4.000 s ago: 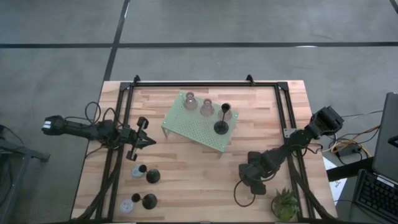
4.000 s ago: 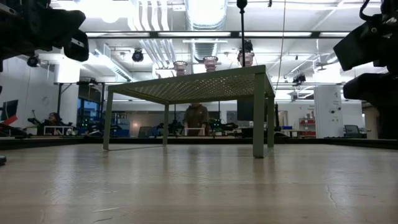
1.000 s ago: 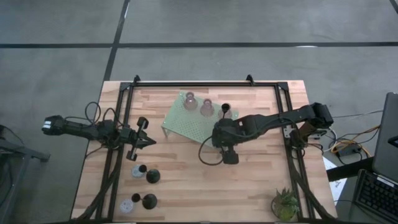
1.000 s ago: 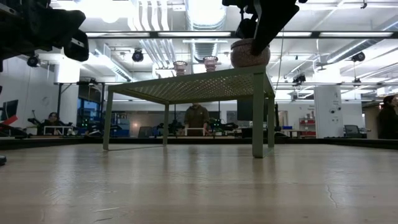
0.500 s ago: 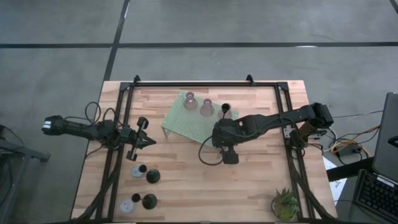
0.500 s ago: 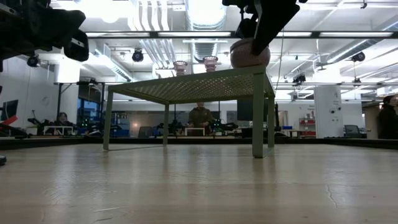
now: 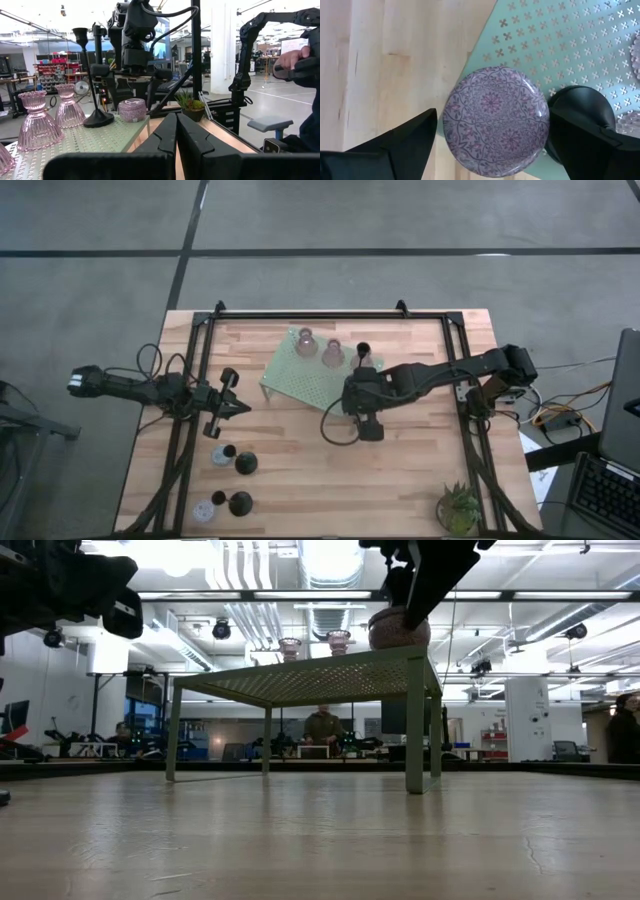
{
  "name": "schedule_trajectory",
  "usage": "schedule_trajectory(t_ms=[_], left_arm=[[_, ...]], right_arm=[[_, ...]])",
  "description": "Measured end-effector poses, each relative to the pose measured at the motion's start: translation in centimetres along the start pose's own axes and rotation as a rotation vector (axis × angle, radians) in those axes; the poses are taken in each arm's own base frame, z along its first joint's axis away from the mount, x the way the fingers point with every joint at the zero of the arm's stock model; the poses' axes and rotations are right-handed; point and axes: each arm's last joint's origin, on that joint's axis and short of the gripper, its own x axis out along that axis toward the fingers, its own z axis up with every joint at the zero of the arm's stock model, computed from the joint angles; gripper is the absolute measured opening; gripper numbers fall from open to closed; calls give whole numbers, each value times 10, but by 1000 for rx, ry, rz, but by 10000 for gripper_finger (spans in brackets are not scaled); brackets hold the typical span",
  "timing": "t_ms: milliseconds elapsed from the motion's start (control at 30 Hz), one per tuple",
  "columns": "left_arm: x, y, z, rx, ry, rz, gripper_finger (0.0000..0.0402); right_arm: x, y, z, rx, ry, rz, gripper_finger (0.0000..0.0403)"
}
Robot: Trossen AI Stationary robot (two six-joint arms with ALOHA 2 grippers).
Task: Pick & Place candle stick holders
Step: Put the purple patterned scented candle on the shelf
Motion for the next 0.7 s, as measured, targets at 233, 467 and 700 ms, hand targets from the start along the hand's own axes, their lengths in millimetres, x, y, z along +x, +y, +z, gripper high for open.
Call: schedule_trajectory(t_ms=[233, 467, 700], left_arm=[[0, 0, 0, 0, 0, 0, 16], [0, 0, 0, 0, 0, 0, 16], [0, 0, 0, 0, 0, 0, 16]], right_arm=[[-1, -1, 0, -8, -4, -16, 358], [-6, -1, 4, -10, -28, -16, 358], [-13, -1, 10, -17, -60, -13, 358]])
